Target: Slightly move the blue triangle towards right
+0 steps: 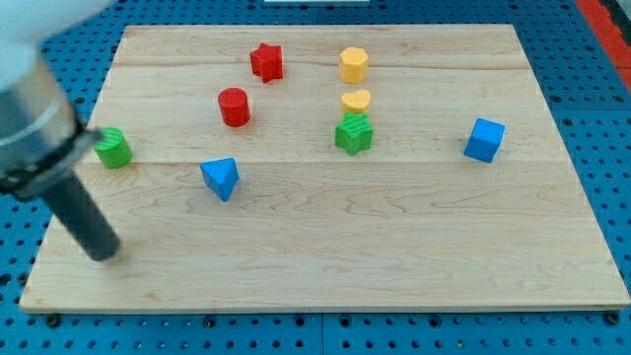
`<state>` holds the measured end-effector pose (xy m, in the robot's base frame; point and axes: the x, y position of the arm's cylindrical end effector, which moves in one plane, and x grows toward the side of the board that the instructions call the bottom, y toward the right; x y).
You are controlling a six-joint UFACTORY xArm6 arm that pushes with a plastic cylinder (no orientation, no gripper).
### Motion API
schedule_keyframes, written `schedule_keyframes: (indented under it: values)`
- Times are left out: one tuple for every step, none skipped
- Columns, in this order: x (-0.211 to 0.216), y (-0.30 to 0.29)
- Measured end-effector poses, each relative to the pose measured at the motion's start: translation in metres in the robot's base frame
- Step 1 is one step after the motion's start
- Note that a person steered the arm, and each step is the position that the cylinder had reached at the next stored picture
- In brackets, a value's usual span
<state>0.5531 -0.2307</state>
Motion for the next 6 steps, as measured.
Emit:
schedule_keyframes:
  values:
    - [-0.043,0.054]
    - [-0.072,0.115]
    - [-0.075,0.071]
    - [-0.095,0.056]
    - [-0.112,0.162]
    - [-0.104,0.188]
